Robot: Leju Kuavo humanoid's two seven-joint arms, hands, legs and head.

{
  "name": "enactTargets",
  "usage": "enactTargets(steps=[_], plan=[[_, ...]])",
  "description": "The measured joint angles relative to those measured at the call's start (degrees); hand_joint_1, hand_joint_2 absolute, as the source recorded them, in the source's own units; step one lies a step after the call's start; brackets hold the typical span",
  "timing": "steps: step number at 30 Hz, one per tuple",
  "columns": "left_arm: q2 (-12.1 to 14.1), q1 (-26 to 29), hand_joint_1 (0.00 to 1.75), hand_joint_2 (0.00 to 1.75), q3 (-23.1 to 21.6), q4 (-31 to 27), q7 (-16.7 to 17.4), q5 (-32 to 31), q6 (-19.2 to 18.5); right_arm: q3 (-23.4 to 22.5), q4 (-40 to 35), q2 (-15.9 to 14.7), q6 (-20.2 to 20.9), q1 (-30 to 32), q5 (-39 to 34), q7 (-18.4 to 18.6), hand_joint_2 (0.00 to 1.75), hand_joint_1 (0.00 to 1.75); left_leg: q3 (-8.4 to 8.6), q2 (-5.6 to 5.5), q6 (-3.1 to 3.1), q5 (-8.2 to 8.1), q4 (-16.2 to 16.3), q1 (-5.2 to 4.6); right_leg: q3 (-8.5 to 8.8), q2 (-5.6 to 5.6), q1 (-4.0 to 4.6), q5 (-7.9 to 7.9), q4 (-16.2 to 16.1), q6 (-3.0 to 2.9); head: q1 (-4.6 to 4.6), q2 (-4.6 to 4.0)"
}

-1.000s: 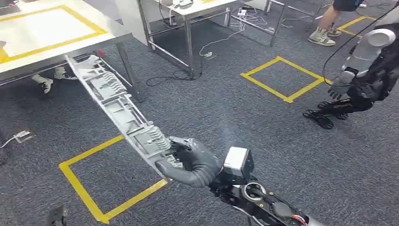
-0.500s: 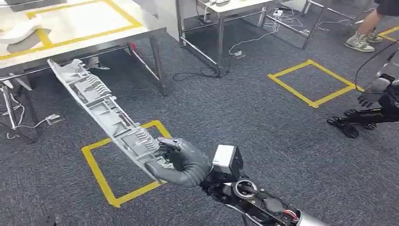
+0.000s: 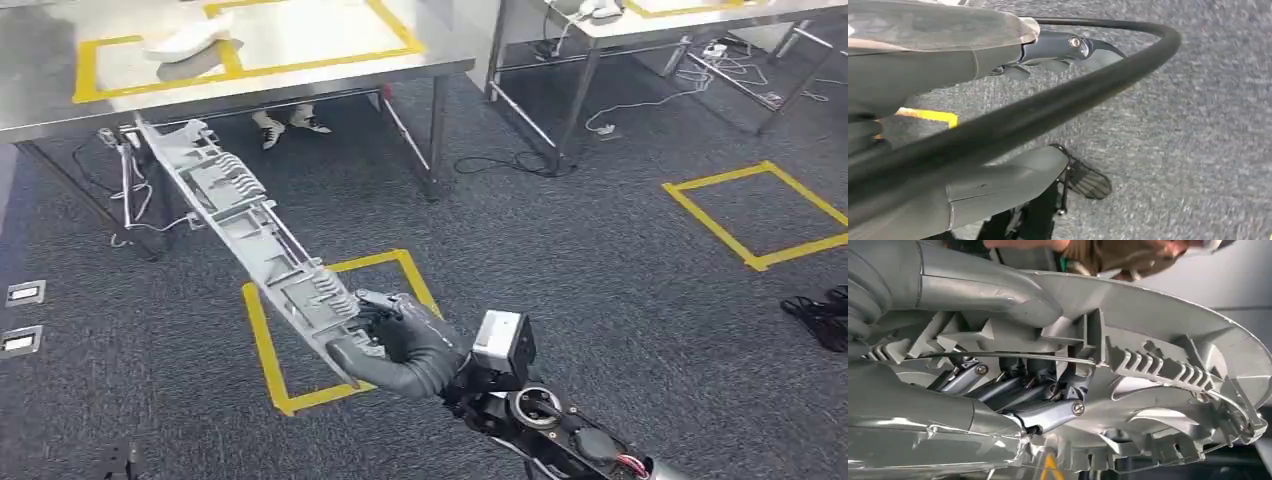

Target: Take the parts from the cabinet and place them on the table.

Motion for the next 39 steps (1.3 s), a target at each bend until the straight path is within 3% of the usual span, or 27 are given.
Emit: enactTargets(steps=[3,4,5,6,7,9,10,11,13,14,15,16,19,21,22,24,25,26,27,29,30,31,34,35,36,37,39], plan=[[0.1,0.4,0.0,1.75,0.0,0.0,0.0,0.2,0.0,0.0,0.0,0.0,0.3,-0.1,0.0,0.0,1.75,1.75,-0.45,-1.94,-1.43,1.05,-0.7,0.77,0.02,-1.63,0.64,0.43,-0.8,-0.09,0.74,0.0],[0.2,0.7,0.0,1.75,0.0,0.0,0.1,0.3,0.1,0.0,0.0,0.1,0.3,-0.1,-0.1,0.0,1.75,1.75,-0.47,-2.66,-1.94,1.53,-1.2,0.12,0.78,-2.7,0.22,0.85,-2.9,-0.28,0.94,0.0],[0.0,0.7,0.0,1.75,0.0,0.0,0.1,0.3,0.2,0.0,0.1,0.2,0.4,-0.1,-0.2,0.0,1.75,1.75,-1.0,-0.28,-1.63,0.83,-0.3,0.21,1.68,-4.1,-0.17,1.84,-4.0,0.3,0.62,0.0],[0.0,0.4,0.0,1.75,0.0,0.0,0.2,0.3,0.2,0.0,0.1,0.3,0.5,-0.2,-0.3,-0.1,1.75,1.75,-2.43,2.6,-1.72,-1.65,2.3,-0.09,1.52,-4.44,-0.26,2.46,-4.5,-0.26,-0.3,0.0],[0.1,0.1,0.0,1.75,0.0,0.0,0.2,0.3,0.2,0.0,0.1,0.3,0.6,-0.2,-0.3,-0.1,1.75,1.75,-4.4,4.16,-1.97,-4.17,6.6,-0.02,1.12,-5.35,-0.17,2.66,-4.5,-0.34,-0.79,0.0],[0.2,0.1,0.0,1.75,0.0,0.0,0.2,0.3,0.2,0.0,0.1,0.3,0.6,0.0,-0.3,-0.2,1.75,1.75,-7.66,5.2,-2.51,-7.55,14.7,0.21,0.74,-7.21,-0.08,2.67,-4.4,-0.33,-1.22,0.0],[0.1,0.2,0.0,1.75,0.0,0.0,0.2,0.4,0.2,0.0,0.2,0.3,0.5,0.1,-0.3,-0.1,1.75,1.75,-8.0,5.48,-2.71,-7.59,16.1,0.29,0.57,-8.0,-0.09,2.69,-4.3,-0.29,-1.49,0.0],[0.1,0.2,0.0,1.75,0.0,0.0,0.2,0.4,0.2,0.0,0.2,0.3,0.5,0.1,-0.3,-0.1,1.75,1.75,-6.86,5.78,-2.95,-6.39,14.5,0.45,0.37,-8.82,-0.16,2.65,-4.1,-0.23,-1.77,0.0],[0.3,0.2,0.0,1.75,0.0,0.0,0.2,0.4,0.2,0.0,0.3,0.3,0.7,0.1,-0.3,-0.1,1.75,1.75,-0.91,7.1,-3.35,-2.16,4.7,0.75,0.02,-10.31,-0.37,2.19,-3.3,0.37,-2.45,0.0],[0.3,0.1,0.0,1.75,0.0,0.0,0.2,0.3,0.2,0.0,0.3,0.3,0.7,0.1,-0.3,-0.1,1.75,1.75,1.87,9.57,-3.57,-1.33,-0.3,0.74,-0.11,-11.03,-0.37,1.75,-2.5,0.85,-2.69,0.0],[0.0,-0.1,0.0,1.75,0.0,0.0,0.2,0.4,0.2,0.0,0.3,0.3,0.7,0.1,-0.3,-0.1,1.75,1.75,1.97,10.43,-2.81,-1.82,-0.3,0.18,-0.66,-11.46,0.28,1.27,-2.1,1.31,-3.34,0.0],[0.2,-0.1,0.0,1.75,0.0,0.0,0.2,0.4,0.2,0.0,0.3,0.3,0.6,0.0,-0.3,0.0,1.75,1.75,1.8,9.33,-1.79,-1.53,-0.7,0.19,-0.55,-11.89,0.25,1.06,-1.7,1.48,-3.1,0.0],[0.2,0.4,0.0,1.75,0.0,0.0,0.2,0.4,0.3,0.0,0.3,0.3,0.7,0.0,-0.3,-0.1,1.75,1.75,1.48,7.77,-0.55,-1.38,-0.6,0.13,-0.13,-13.15,0.08,0.95,-1.7,1.89,-2.16,0.0],[0.2,0.2,0.0,1.75,0.0,0.0,0.2,0.4,0.5,0.0,0.3,0.3,0.7,0.0,-0.9,-0.1,1.75,1.75,1.44,7.3,0.18,-1.13,-0.8,0.31,-1.48,-7.68,-0.5,-2.0,1.3,2.66,-1.99,0.0],[0.2,0.2,0.0,1.75,0.0,0.0,0.2,0.5,0.6,0.0,0.3,0.3,0.9,0.0,-1.7,-0.1,1.75,1.75,1.31,6.89,0.49,-0.95,-0.8,0.31,-3.14,-6.33,-0.53,-4.46,5.5,2.72,-1.44,0.0],[0.2,0.1,0.0,1.75,0.0,0.0,0.2,0.7,0.7,0.0,0.4,0.3,1.3,0.1,-3.5,-0.1,1.75,1.75,0.92,6.07,0.76,-0.77,-0.8,0.12,-7.33,-5.73,-0.53,-8.42,15.1,2.82,-0.76,0.0],[0.1,0.1,0.0,1.75,0.0,0.0,0.2,0.7,0.7,0.0,0.5,0.3,1.5,0.2,-3.9,-0.1,1.75,1.75,0.84,5.67,0.83,-0.7,-0.8,0.06,-8.28,-5.72,-0.52,-8.74,17.3,2.78,-0.57,0.0],[0.1,0.2,0.0,1.75,0.0,0.0,0.2,0.9,0.7,0.0,0.6,0.3,1.5,0.2,-4.2,-0.1,1.75,1.75,0.83,5.32,0.86,-0.64,-0.8,0.04,-7.85,-5.72,-0.52,-7.65,16.6,2.62,-0.44,0.0],[0.1,0.2,0.0,1.75,0.0,0.0,0.2,1.0,0.8,0.0,0.7,0.3,1.6,0.3,-4.5,0.0,1.75,1.75,0.86,4.93,0.83,-0.56,-0.8,0.05,-6.11,-5.67,-0.52,-5.2,12.9,2.35,-0.22,0.0],[0.1,0.2,0.0,1.75,0.0,0.0,0.2,1.3,0.9,0.0,0.7,0.3,1.6,0.2,-4.8,0.0,1.75,1.75,0.97,4.37,0.59,-0.39,-0.8,0.05,-0.98,-5.17,-0.47,0.14,2.2,1.54,0.24,0.0],[0.0,0.1,0.0,1.75,0.0,0.0,0.2,1.4,0.9,0.0,0.7,0.3,1.7,0.1,-4.9,0.0,1.75,1.75,0.89,4.28,0.33,-0.2,-0.9,0.03,0.19,-4.36,-0.38,0.2,-0.8,1.21,0.37,0.0],[0.0,0.1,0.0,1.75,0.0,0.0,0.2,1.4,1.0,0.0,0.7,0.3,1.7,0.1,-5.0,-0.1,1.75,1.75,0.68,4.05,-0.02,0.02,-0.8,-0.13,0.4,-4.45,-0.16,0.37,-1.7,1.26,0.33,0.0],[0.0,0.3,0.0,1.75,0.0,0.0,0.2,1.4,1.1,0.0,0.7,0.3,1.9,0.1,-5.3,0.0,1.75,1.75,0.41,3.96,-1.31,0.86,-1.5,0.0,0.0,-4.64,0.15,0.77,-2.2,0.9,0.24,0.0],[0.0,0.3,0.0,1.75,0.0,0.0,0.2,1.4,1.1,0.0,0.7,0.3,1.9,0.1,-5.4,0.0,1.75,1.75,0.1,4.24,-1.36,0.51,-1.0,0.26,1.04,-4.96,-0.61,1.54,-3.1,0.62,0.15,0.0],[0.0,0.3,0.0,1.75,0.0,0.0,0.2,1.4,1.1,0.0,0.7,0.3,1.9,0.1,-5.4,0.0,1.75,1.75,-0.5,4.91,-1.49,-0.86,0.5,0.16,0.81,-5.23,-0.49,1.85,-3.3,0.42,-0.06,0.0],[0.0,0.2,0.0,1.75,0.0,0.0,0.2,1.4,1.1,0.0,0.7,0.3,2.0,0.1,-5.4,-0.1,1.75,1.75,-2.12,5.19,-1.68,-3.49,4.2,0.14,0.55,-5.34,-0.49,2.1,-3.3,0.07,-0.61,0.0],[0.0,0.1,0.0,1.75,0.0,0.0,0.2,1.4,1.1,0.0,0.9,0.3,2.0,0.3,-5.4,-0.1,1.75,1.75,-6.28,5.28,-2.28,-7.91,13.9,0.16,0.15,-5.84,-0.4,2.2,-3.3,-0.02,-1.46,0.0]])
